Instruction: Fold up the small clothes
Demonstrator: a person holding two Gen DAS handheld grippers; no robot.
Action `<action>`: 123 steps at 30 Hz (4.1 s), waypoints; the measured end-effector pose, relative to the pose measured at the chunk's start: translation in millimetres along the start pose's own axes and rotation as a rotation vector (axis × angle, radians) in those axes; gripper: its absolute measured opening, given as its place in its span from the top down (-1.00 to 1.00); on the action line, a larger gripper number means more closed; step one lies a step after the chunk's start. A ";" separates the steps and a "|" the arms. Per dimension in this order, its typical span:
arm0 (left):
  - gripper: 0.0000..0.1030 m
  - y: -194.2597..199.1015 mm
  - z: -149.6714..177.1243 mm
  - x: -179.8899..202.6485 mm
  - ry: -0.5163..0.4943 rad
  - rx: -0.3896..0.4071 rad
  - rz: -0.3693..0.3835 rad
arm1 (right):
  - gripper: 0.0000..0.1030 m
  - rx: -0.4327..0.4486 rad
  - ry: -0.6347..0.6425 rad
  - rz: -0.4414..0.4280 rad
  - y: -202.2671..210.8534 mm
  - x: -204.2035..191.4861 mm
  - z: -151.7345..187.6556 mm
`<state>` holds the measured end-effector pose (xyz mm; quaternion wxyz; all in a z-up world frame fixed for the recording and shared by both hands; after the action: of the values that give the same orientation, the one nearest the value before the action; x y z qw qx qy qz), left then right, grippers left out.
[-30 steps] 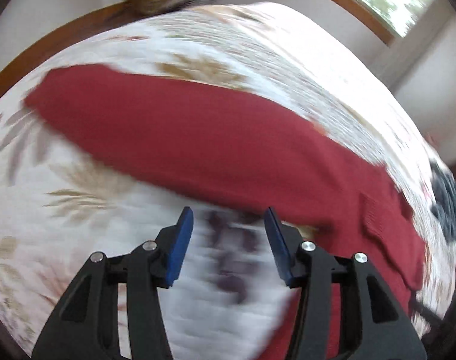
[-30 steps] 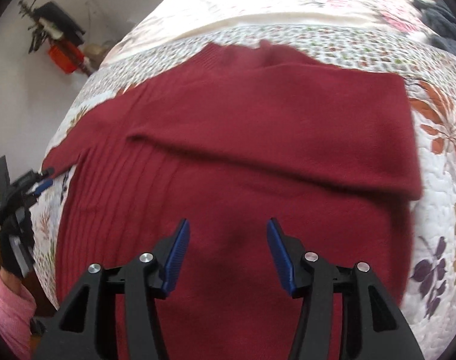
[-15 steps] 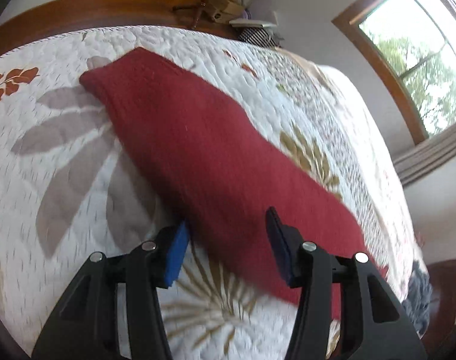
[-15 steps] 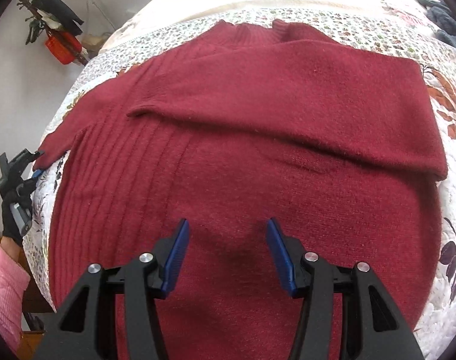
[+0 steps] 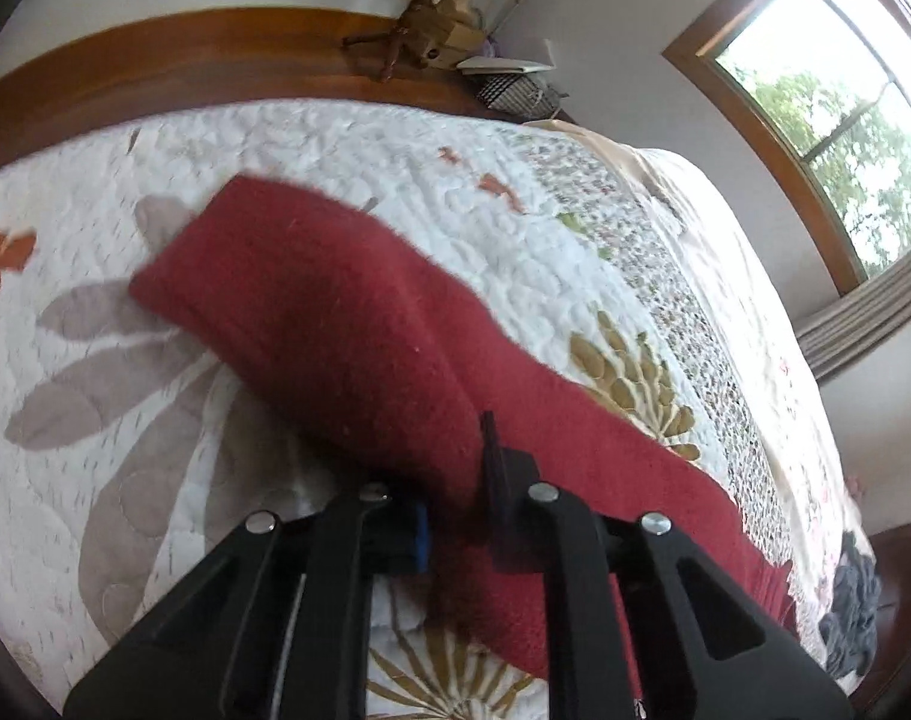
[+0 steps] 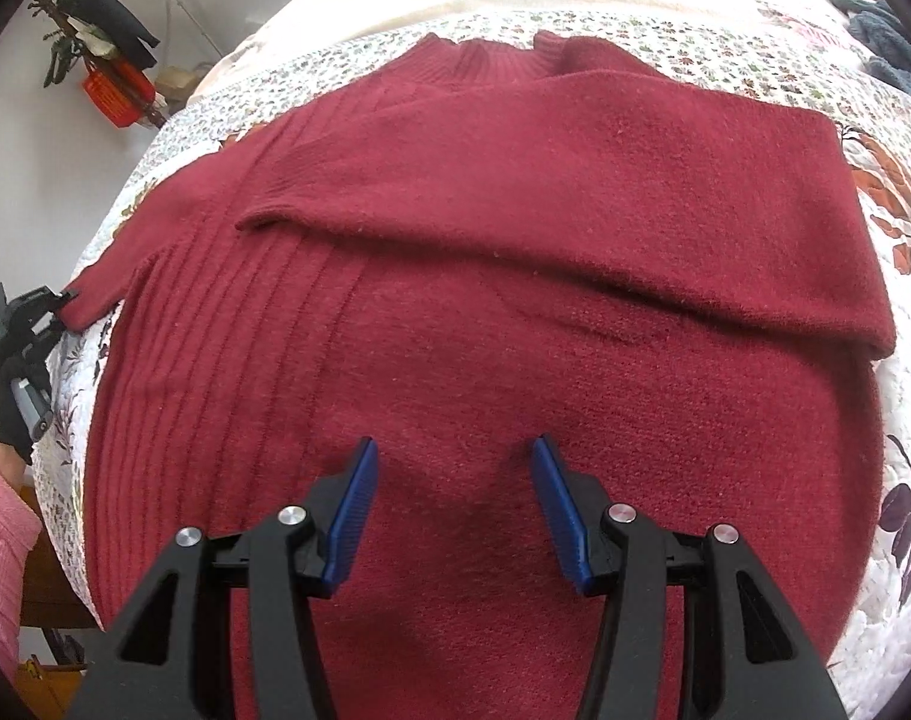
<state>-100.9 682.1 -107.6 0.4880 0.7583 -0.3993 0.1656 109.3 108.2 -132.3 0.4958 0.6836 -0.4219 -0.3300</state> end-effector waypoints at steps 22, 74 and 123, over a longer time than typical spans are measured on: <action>0.82 -24.5 110.0 227.3 -0.335 -0.161 0.357 | -0.04 0.055 -0.050 0.017 24.1 34.1 -0.4; 0.43 -82.7 156.0 189.5 -0.357 -0.383 0.249 | -0.04 -0.046 0.092 -0.189 -0.4 -124.4 -123.1; 0.28 -101.3 181.5 217.4 -0.545 -0.456 0.127 | 0.35 -0.055 -0.003 -0.069 -36.3 -45.8 -141.5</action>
<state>87.8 448.0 -114.9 0.5089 0.6200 -0.5877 -0.1060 221.9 211.7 -124.4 0.5020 0.6833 -0.3897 -0.3596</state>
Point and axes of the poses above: each gripper's, at about its wrist camera, not at the fingertips, and y roughly against the way its jaws point, x to its right, z to its underside, the point moved 3 cm from there along -y, roughly the way its jaws point, and after that the axes turned 14 degrees about z, right-handed, at the moved point
